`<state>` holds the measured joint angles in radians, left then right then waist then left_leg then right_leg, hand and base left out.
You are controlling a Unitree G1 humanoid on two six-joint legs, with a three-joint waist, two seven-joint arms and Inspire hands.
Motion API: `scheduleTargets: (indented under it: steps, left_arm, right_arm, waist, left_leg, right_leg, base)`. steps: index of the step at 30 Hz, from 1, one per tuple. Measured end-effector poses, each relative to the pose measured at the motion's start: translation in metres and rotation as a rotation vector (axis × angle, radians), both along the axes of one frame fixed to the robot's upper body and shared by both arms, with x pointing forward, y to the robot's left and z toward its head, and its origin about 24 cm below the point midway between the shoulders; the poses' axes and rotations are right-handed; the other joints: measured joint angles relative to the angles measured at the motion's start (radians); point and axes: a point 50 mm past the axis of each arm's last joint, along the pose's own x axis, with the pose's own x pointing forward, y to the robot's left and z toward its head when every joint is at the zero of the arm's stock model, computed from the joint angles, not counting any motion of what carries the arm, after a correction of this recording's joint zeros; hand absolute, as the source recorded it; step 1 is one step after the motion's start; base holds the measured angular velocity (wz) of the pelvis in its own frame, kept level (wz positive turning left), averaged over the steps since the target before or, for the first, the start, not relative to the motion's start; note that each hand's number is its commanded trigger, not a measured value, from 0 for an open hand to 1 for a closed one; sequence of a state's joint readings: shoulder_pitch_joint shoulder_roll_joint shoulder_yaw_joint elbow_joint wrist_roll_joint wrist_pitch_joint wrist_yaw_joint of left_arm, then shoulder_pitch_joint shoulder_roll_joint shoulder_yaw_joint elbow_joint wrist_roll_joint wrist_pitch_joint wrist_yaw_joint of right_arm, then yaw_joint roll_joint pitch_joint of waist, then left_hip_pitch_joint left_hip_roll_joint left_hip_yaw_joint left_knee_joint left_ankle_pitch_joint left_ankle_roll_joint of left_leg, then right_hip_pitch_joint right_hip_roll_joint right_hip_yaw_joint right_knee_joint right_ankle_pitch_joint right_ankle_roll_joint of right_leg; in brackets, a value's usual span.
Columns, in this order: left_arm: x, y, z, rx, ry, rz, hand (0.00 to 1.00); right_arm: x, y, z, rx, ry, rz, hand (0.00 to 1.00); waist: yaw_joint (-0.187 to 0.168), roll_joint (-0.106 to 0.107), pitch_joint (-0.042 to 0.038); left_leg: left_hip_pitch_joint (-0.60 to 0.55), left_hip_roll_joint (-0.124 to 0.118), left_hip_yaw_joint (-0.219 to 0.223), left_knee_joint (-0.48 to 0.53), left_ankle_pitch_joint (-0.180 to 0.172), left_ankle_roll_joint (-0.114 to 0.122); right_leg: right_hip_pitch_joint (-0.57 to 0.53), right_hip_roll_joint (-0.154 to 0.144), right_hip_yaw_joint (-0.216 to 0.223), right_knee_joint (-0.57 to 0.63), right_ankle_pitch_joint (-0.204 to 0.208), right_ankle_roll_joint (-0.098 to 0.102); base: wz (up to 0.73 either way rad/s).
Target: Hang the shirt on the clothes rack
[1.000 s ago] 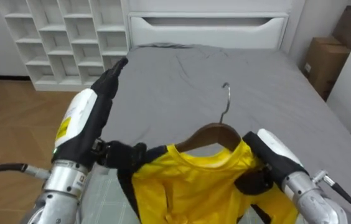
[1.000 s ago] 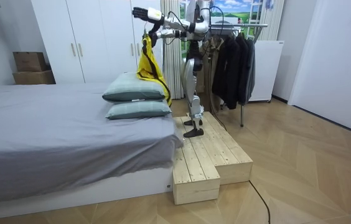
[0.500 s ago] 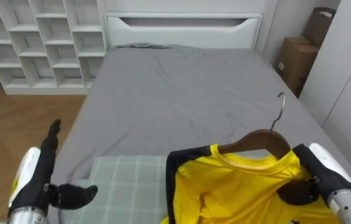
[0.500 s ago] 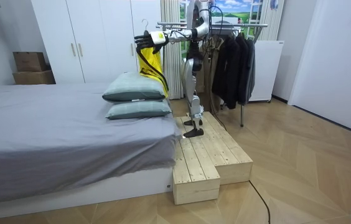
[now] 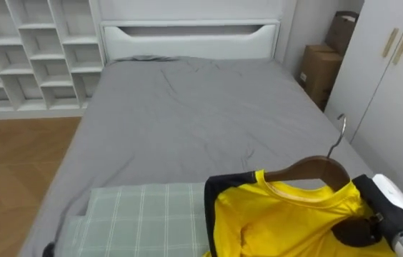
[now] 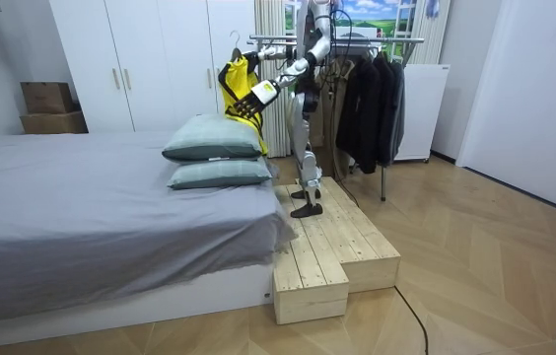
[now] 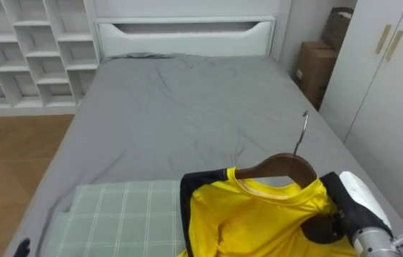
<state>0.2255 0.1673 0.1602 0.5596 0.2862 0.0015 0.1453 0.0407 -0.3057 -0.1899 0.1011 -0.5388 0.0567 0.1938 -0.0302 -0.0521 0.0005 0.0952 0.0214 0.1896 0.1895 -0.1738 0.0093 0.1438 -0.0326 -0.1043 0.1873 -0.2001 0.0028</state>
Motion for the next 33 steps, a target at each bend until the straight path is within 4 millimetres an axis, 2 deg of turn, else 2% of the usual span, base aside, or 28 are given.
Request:
scheduleTargets:
  steps: [2, 9, 17, 20, 23, 25, 27, 28, 29, 31, 32, 33]
  left_arm:
    - [-0.013, 0.000, -0.007, -0.014, 0.042, 0.019, 0.00]
    - [-0.036, -0.006, -0.029, -0.067, 0.162, 0.063, 0.00]
    - [-0.068, -0.004, -0.043, -0.121, 0.268, 0.156, 0.00]
    - [-0.085, -0.005, -0.050, -0.140, 0.335, 0.193, 0.00]
    - [-0.102, -0.004, -0.056, -0.140, 0.419, 0.214, 0.00]
    - [-0.117, -0.003, -0.058, -0.133, 0.483, 0.222, 0.00]
    - [-0.122, -0.002, -0.058, -0.122, 0.511, 0.215, 0.00]
    - [-0.124, -0.002, -0.059, -0.114, 0.528, 0.203, 0.00]
    - [-0.125, -0.002, -0.059, -0.112, 0.535, 0.199, 0.00]
    - [-0.127, -0.004, -0.060, -0.106, 0.562, 0.168, 0.00]
    - [-0.127, -0.006, -0.061, -0.106, 0.569, 0.158, 0.00]
    - [-0.126, -0.008, -0.061, -0.109, 0.573, 0.146, 0.00]
  right_arm:
    - [0.000, 0.001, 0.003, -0.004, -0.011, 0.001, 1.00]
    - [0.002, 0.006, 0.016, -0.013, -0.064, 0.023, 1.00]
    - [-0.005, 0.012, 0.021, 0.012, -0.098, 0.037, 1.00]
    - [-0.005, 0.014, 0.022, 0.024, -0.103, 0.043, 1.00]
    - [-0.007, 0.018, 0.018, 0.040, -0.096, 0.047, 1.00]
    - [-0.009, 0.021, 0.015, 0.053, -0.088, 0.046, 1.00]
    - [-0.011, 0.024, 0.016, 0.054, -0.092, 0.057, 1.00]
    - [-0.012, 0.026, 0.017, 0.054, -0.096, 0.063, 1.00]
    - [-0.012, 0.027, 0.017, 0.055, -0.097, 0.067, 1.00]
    - [-0.010, 0.033, 0.020, 0.053, -0.111, 0.095, 1.00]
    - [-0.010, 0.035, 0.021, 0.053, -0.117, 0.105, 1.00]
    - [-0.008, 0.039, 0.023, 0.055, -0.127, 0.122, 1.00]
  waist:
    - [0.002, -0.006, -0.0003]
    - [0.002, -0.006, 0.0012]
    - [0.001, -0.025, 0.0012]
    - [0.003, -0.031, -0.0013]
    - [0.007, -0.034, 0.0000]
    - [0.014, -0.033, 0.0027]
    - [0.017, -0.032, 0.0036]
    - [0.015, -0.026, 0.0066]
    - [0.015, -0.026, 0.0054]
    - [0.018, -0.016, 0.0019]
    - [0.019, -0.010, 0.0024]
    - [0.020, -0.008, -0.0005]
  left_leg:
    - [0.000, 0.001, 0.002, 0.002, -0.002, -0.003]
    - [0.000, 0.005, 0.001, 0.008, -0.004, -0.008]
    - [-0.015, 0.024, 0.003, 0.034, -0.017, -0.026]
    - [-0.016, 0.038, 0.015, 0.054, -0.025, -0.038]
    - [-0.030, 0.070, 0.033, 0.115, -0.050, -0.055]
    - [-0.031, 0.098, 0.062, 0.166, -0.070, -0.068]
    - [-0.033, 0.119, 0.083, 0.197, -0.080, -0.078]
    - [-0.035, 0.130, 0.082, 0.220, -0.083, -0.083]
    - [-0.035, 0.135, 0.081, 0.229, -0.083, -0.083]
    - [-0.044, 0.156, 0.058, 0.290, -0.083, -0.083]
    - [-0.047, 0.159, 0.048, 0.305, -0.083, -0.083]
    - [-0.056, 0.160, 0.017, 0.335, -0.083, -0.083]
  right_leg:
    - [0.000, 0.002, 0.004, 0.001, -0.003, -0.005]
    - [0.004, 0.005, -0.001, -0.001, -0.005, -0.009]
    - [0.000, 0.020, 0.000, 0.002, -0.014, -0.023]
    - [0.003, 0.031, 0.014, 0.003, -0.017, -0.032]
    - [0.003, 0.052, 0.027, 0.004, -0.019, -0.049]
    - [-0.006, 0.064, 0.059, 0.034, -0.038, -0.071]
    - [-0.024, 0.075, 0.082, 0.067, -0.059, -0.082]
    - [-0.030, 0.086, 0.103, 0.081, -0.065, -0.091]
    - [-0.034, 0.089, 0.112, 0.090, -0.068, -0.096]
    - [-0.058, 0.117, 0.176, 0.131, -0.074, -0.112]
    - [-0.066, 0.124, 0.195, 0.144, -0.075, -0.117]
    - [-0.088, 0.140, 0.235, 0.175, -0.078, -0.124]
  base:
    - [-0.04]
    - [0.01]
    - [-0.01]
    - [-0.12]
    - [-0.25]
    - [-0.43]
    - [-0.52]
    - [-0.52]
    - [-0.58]
    - [-0.83]
    - [-1.04]
    - [-1.12]
